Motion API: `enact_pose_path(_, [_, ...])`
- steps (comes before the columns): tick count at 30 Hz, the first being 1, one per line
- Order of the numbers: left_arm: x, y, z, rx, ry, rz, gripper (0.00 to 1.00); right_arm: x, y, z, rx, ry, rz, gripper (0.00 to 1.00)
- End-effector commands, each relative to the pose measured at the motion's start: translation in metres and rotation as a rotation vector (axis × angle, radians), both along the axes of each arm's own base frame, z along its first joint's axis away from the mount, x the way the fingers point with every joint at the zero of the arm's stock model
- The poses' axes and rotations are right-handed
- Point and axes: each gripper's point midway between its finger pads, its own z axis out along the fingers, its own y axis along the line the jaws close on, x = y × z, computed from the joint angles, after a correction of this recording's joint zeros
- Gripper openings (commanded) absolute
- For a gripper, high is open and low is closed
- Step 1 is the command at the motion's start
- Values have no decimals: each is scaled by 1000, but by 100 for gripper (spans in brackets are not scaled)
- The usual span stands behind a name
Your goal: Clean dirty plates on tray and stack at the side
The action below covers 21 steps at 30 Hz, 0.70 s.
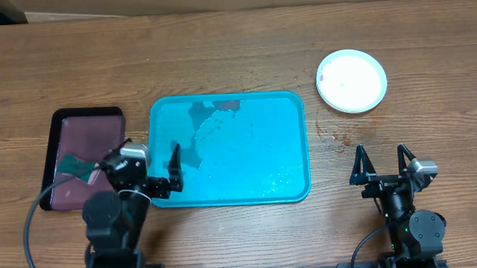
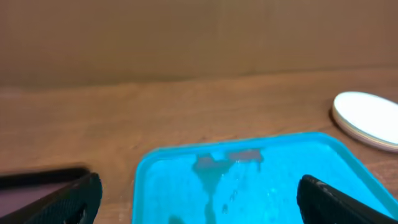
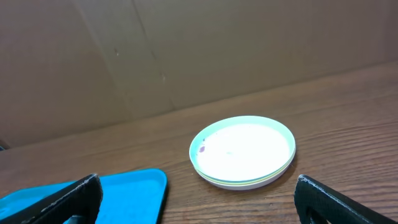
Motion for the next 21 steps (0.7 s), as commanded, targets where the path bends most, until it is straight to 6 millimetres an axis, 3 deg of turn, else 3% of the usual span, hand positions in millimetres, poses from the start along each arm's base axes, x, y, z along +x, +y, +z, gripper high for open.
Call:
enact_pose_path(1, [-3,-11,-8,46,-70,-71,100,0,-2,-2,-7,-5,-12,100])
enact_pose_path(21, [-14,-10,-11,52,-194,-61,100,0,-2,-2,-7,-5,-12,100])
